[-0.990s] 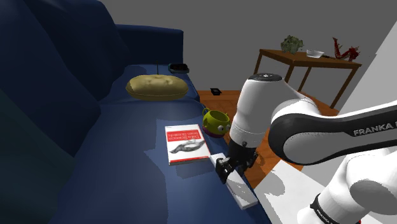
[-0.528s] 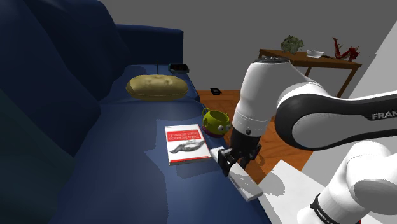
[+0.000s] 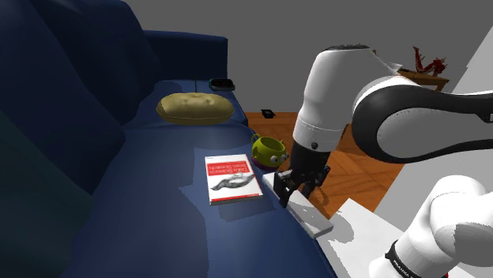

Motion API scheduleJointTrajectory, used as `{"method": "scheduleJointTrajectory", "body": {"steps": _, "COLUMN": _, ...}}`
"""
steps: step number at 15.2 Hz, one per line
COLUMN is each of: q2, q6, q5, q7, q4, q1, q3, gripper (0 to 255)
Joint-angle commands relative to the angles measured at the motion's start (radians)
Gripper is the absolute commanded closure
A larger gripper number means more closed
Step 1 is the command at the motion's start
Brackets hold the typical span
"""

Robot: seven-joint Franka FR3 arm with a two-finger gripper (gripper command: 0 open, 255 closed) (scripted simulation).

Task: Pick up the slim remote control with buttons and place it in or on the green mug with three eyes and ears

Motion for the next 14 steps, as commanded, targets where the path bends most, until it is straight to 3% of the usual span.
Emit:
{"method": "scheduleJointTrajectory", "body": {"steps": 1, "q2": -0.007, "q6": -0.029, "q5": -0.005, "q7": 0.001, "q4": 0.022, "q1": -0.001, "q3": -0.009, "gripper": 255}}
{"method": "scheduleJointTrajectory", "body": {"steps": 7, "q2": -0.019, "q6": -0.104, "q5": -0.021, "q7": 0.005, "q4": 0.085, "q1": -0.005, "q3": -0.03, "gripper": 255}}
{"method": "scheduleJointTrajectory", "body": {"steps": 14, "q2": 0.117, "q6": -0.063, "q5": -0.117, "q7": -0.121, "q4": 0.157, "q1": -0.103, "q3": -0.115, "gripper": 255}}
